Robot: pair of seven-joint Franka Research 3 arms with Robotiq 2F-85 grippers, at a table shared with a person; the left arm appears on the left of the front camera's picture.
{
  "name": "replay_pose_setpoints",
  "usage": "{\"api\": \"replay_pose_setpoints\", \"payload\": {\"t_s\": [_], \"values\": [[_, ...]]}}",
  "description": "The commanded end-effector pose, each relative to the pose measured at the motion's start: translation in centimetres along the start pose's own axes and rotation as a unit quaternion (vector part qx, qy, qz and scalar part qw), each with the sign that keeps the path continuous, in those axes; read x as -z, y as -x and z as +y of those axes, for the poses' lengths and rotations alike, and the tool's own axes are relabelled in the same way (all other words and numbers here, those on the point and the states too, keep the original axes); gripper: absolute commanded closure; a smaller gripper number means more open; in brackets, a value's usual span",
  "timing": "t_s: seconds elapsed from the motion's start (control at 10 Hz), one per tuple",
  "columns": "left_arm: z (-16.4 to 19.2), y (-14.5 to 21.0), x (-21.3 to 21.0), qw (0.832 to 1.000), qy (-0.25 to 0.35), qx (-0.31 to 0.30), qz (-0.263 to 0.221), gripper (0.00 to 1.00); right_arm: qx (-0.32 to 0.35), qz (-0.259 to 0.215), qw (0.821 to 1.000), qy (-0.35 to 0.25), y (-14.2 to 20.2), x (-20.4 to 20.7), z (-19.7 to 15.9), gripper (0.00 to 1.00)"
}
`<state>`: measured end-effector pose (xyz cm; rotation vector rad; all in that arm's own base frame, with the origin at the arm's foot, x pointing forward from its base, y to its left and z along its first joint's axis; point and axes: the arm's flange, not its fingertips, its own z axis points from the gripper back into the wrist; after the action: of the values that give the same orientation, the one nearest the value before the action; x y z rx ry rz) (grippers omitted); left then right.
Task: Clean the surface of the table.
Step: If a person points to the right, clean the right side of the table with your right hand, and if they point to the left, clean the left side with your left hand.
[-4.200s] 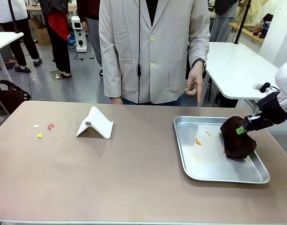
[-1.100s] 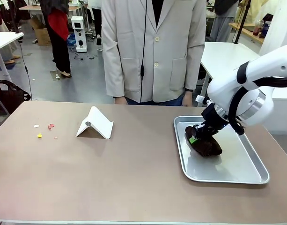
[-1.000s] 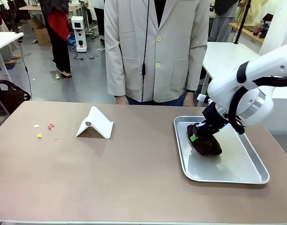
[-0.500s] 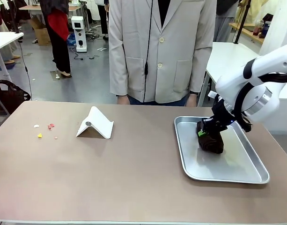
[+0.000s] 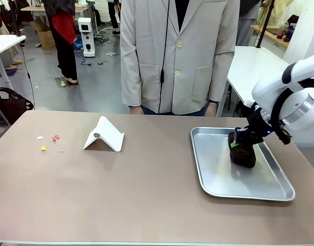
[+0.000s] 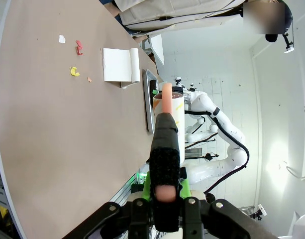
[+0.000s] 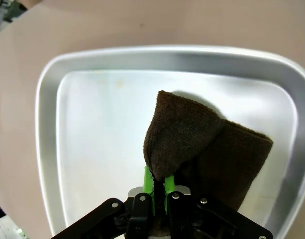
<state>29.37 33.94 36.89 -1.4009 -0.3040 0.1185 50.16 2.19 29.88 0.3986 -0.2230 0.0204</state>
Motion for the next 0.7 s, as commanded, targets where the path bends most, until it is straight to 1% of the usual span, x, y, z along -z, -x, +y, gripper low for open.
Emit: {"api": "replay_pose_setpoints", "payload": {"t_s": [0.0, 0.1, 0.3, 0.4, 0.5, 0.6], "values": [[-0.5, 0.2, 0.1, 1.0, -0.002, -0.005, 0.002, 1.0, -0.006, 0.034, 0.999, 0.013, 1.5, -1.3, -1.4, 0.91], [-0.5, 0.2, 0.1, 1.0, -0.002, -0.005, 0.002, 1.0, -0.017, 0.053, 0.998, 0.008, 2.4, -1.9, -1.7, 0.91], [-0.5, 0.2, 0.1, 1.0, -0.002, -0.005, 0.002, 1.0, -0.073, 0.107, 0.992, -0.004, 4.6, -2.9, -1.3, 0.91], [-0.5, 0.2, 0.1, 1.0, -0.002, -0.005, 0.002, 1.0, -0.11, 0.12, 0.987, -0.012, 5.5, -3.2, -0.9, 0.91], [-0.5, 0.2, 0.1, 1.0, -0.002, -0.005, 0.002, 1.0, -0.165, 0.12, 0.979, -0.023, 6.2, -3.4, -0.4, 0.91], [-0.5, 0.2, 0.1, 1.0, -0.002, -0.005, 0.002, 1.0, -0.224, 0.111, 0.967, -0.05, 6.6, -3.1, 0.0, 0.91]]}}
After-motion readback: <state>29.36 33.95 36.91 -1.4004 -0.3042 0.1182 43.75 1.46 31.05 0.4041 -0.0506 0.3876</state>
